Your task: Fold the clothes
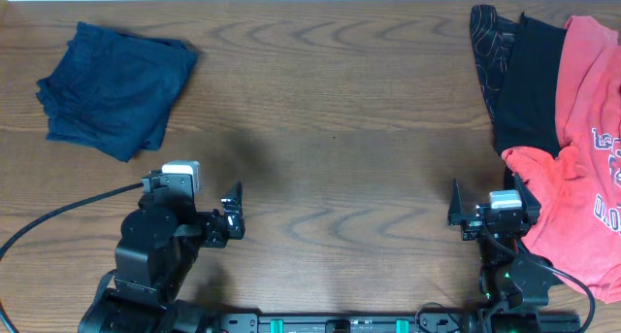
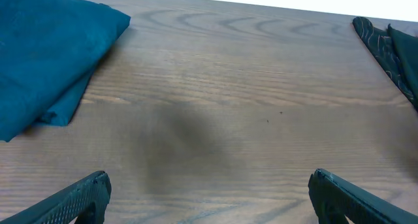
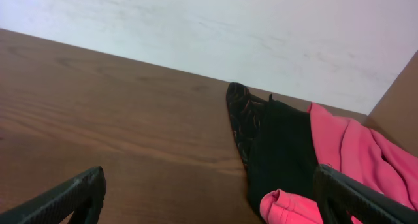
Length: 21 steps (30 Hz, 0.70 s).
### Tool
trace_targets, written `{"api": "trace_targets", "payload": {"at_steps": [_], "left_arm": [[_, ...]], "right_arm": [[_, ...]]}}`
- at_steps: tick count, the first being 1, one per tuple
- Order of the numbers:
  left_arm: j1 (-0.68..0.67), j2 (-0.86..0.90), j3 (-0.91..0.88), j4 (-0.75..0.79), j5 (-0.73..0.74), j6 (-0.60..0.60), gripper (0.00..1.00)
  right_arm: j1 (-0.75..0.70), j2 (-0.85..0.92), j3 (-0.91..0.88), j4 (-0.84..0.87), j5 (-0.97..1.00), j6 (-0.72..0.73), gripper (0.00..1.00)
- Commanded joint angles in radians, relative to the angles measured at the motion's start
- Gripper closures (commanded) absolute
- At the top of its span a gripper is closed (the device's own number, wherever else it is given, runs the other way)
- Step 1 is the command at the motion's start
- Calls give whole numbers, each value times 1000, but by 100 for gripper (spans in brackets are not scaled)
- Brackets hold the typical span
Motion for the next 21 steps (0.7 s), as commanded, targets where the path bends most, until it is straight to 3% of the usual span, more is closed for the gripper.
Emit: {"api": "trace_targets", "payload": {"at_steps": [1, 11, 15, 21], "left_arm": [[-3, -2, -6, 2, -16, -5, 2], [-3, -3, -6, 2, -16, -5, 2], [20, -45, -24, -52, -39, 56, 2], [137, -193, -192, -48, -38, 56, 2]], "right_arm": [[-7, -7, -1, -5, 10, 16, 1], [-7, -7, -1, -5, 9, 16, 1], [-7, -7, -1, -5, 10, 16, 1], [-7, -7, -1, -5, 10, 16, 1]]}}
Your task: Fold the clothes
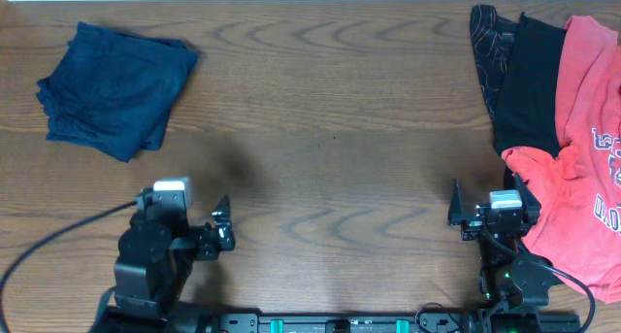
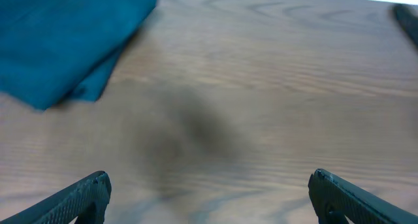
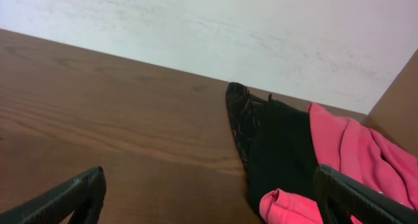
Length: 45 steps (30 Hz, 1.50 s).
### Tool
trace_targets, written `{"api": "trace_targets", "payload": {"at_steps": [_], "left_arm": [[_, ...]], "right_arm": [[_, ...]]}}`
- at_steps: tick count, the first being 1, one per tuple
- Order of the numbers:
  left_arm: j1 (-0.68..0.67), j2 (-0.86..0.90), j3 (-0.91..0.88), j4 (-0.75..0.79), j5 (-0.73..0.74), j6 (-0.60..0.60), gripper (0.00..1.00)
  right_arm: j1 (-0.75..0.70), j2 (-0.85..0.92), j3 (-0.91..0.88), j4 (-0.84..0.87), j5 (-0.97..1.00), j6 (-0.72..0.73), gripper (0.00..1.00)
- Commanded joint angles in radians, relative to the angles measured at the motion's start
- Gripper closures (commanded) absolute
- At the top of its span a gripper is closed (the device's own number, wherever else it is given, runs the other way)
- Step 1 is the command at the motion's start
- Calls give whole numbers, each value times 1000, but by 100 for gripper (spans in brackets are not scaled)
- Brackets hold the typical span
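Note:
A folded dark blue garment (image 1: 114, 88) lies at the table's far left, seen too in the left wrist view (image 2: 62, 38). At the right edge is a loose pile: a red printed shirt (image 1: 582, 129), a black garment (image 1: 529, 81) and a dark patterned one (image 1: 485, 42); the right wrist view shows the black garment (image 3: 281, 152) and the red shirt (image 3: 353, 159). My left gripper (image 1: 221, 231) is open near the front left over bare wood. Close beside the red shirt, my right gripper (image 1: 485, 209) is open and holds nothing.
The wooden table (image 1: 330, 129) spreads between the blue garment and the pile. A black cable (image 1: 58, 216) runs from the left arm to the left edge. A pale wall (image 3: 228, 28) rises behind the table's far edge.
My left gripper has drawn back toward the front edge and slightly left, still open and holding nothing. The right arm and the clothes have not moved.

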Motion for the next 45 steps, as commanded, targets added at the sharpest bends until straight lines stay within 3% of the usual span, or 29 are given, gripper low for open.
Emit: {"api": "trace_targets", "payload": {"at_steps": [1, 9, 17, 22, 45], "left_arm": [[67, -98, -127, 32, -16, 24, 2], [154, -298, -406, 320, -35, 27, 2], [158, -357, -643, 739, -34, 28, 2], [158, -378, -644, 726, -34, 119, 2], [158, -375, -644, 687, -1, 121, 2]], "right_arm": [[-7, -7, -1, -4, 6, 16, 1], [-7, -7, -1, -4, 6, 16, 1], [-7, -7, -1, -4, 7, 16, 1], [-7, -7, -1, -4, 7, 16, 1], [-7, -7, -1, -4, 7, 16, 1]]}}
